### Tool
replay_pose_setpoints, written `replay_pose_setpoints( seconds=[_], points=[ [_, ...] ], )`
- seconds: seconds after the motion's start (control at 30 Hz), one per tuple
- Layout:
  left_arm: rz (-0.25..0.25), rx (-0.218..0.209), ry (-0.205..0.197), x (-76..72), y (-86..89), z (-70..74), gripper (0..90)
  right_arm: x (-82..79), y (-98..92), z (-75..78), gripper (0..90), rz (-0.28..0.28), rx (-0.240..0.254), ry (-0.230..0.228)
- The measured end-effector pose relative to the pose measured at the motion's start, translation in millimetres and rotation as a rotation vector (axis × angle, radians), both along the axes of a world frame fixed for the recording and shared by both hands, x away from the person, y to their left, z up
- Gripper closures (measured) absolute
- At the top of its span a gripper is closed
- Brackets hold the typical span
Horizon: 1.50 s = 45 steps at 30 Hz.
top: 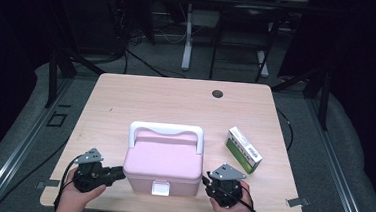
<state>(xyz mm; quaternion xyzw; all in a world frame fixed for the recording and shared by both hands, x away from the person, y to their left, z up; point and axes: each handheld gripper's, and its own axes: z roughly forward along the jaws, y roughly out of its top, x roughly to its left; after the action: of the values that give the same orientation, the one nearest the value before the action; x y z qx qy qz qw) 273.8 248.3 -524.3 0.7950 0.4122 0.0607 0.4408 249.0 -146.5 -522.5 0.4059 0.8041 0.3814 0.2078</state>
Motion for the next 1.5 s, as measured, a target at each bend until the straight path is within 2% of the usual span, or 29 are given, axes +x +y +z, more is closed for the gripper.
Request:
replay_pose_setpoints(
  seconds=[0.27, 0.43, 0.63, 0.7, 0.97, 1.27, 1.33, 1.5],
  points=[
    [-0.006, 0.015, -0.039, 10.8, 5.0, 16.6, 61.1, 7.3, -9.5, 17.5, 68.6, 0.006, 0.039, 0.013],
    [-0.013, 0.020, -0.030, 19.8, 5.4, 32.3, 56.7, 12.7, -11.3, 34.6, 65.6, 0.020, 0.055, 0.011],
    [-0.012, 0.015, -0.031, 30.6, 3.8, 52.9, 56.2, 22.9, -16.7, 56.6, 63.0, 0.020, 0.084, 0.019],
    [-0.015, 0.015, -0.029, 34.0, 2.9, 59.1, 56.1, 25.5, -17.0, 62.1, 60.7, 0.025, 0.079, 0.021],
    [-0.042, 0.014, -0.027, 46.3, -6.2, 79.5, 55.3, 35.4, -11.7, 79.9, 59.7, 0.046, 0.081, 0.019],
    [-0.082, 0.012, -0.008, 60.2, -23.5, 99.2, 51.1, 51.1, 0.1, 98.6, 58.2, 0.060, 0.119, 0.010],
    [-0.076, 0.031, -0.015, 64.3, -27.0, 101.6, 50.2, 55.2, 3.1, 102.5, 57.3, 0.060, 0.123, 0.006],
    [-0.057, 0.033, -0.018, 71.6, -30.5, 102.9, 50.3, 66.9, 7.4, 105.8, 55.9, 0.043, 0.131, 0.023]
  ],
)
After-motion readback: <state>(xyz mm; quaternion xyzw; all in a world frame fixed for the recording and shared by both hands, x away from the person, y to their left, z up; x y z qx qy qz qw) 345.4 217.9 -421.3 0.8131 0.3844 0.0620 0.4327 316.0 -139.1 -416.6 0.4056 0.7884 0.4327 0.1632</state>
